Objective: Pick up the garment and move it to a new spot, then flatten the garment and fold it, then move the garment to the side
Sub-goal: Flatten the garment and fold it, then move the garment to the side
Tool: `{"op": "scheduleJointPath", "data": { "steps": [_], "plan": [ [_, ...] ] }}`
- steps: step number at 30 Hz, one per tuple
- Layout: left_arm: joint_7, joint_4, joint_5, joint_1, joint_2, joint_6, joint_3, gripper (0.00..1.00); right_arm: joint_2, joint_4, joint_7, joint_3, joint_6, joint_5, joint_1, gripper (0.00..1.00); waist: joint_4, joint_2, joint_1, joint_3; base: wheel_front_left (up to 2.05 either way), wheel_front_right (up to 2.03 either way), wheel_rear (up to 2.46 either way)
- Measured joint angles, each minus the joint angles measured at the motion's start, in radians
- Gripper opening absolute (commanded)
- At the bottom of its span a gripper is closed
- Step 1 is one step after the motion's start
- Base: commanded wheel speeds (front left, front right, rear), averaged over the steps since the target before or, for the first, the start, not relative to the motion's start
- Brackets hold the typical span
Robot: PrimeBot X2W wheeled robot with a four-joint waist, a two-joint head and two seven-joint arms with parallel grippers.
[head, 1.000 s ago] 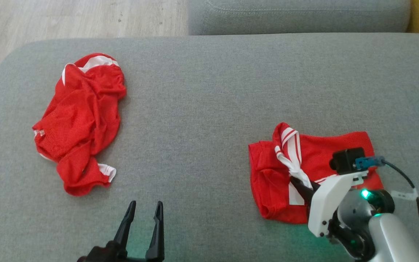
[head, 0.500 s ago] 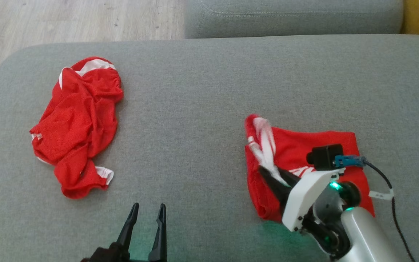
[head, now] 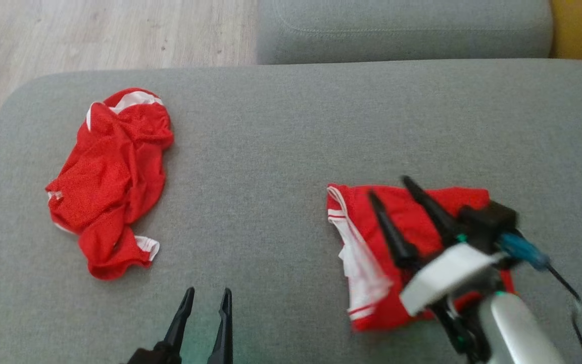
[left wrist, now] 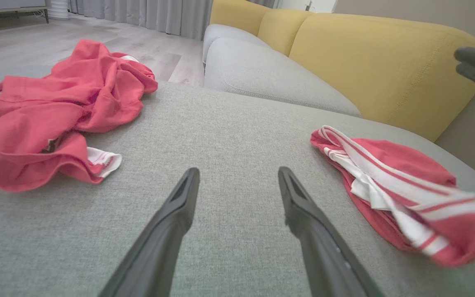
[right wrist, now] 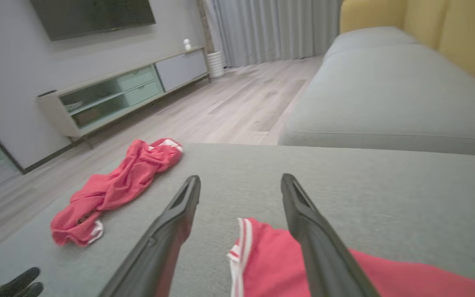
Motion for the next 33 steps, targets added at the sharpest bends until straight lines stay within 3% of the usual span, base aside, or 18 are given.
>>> {"op": "scheduleJointPath", "data": {
  "steps": [10,14,21,33],
  "plan": [
    [0.000,0.000,0.000,0.014,0.000,0.007,0.007,1.00,-0.013,0.085,-0.170,-0.272,0.000,-0.185,0.175,1.00,-0.010,0.0000,0.0000,-0.040,0.00,0.00,0.00],
    [0.000,0.001,0.004,0.032,0.000,0.009,0.025,1.00,-0.003,0.124,-0.252,-0.332,0.000,-0.222,0.235,1.00,-0.005,0.0000,0.0000,-0.067,0.00,0.00,0.00],
    [0.000,0.011,0.037,0.065,0.000,0.007,0.090,1.00,0.000,0.206,-0.366,-0.354,0.000,-0.248,0.293,1.00,0.012,0.0000,0.0000,-0.092,0.00,0.00,0.00],
    [0.000,0.026,0.063,0.065,0.000,-0.028,0.125,1.00,0.020,0.242,-0.379,-0.362,0.000,-0.243,0.293,1.00,0.014,0.0000,0.0000,-0.109,0.00,0.00,0.00]
  ]
}}
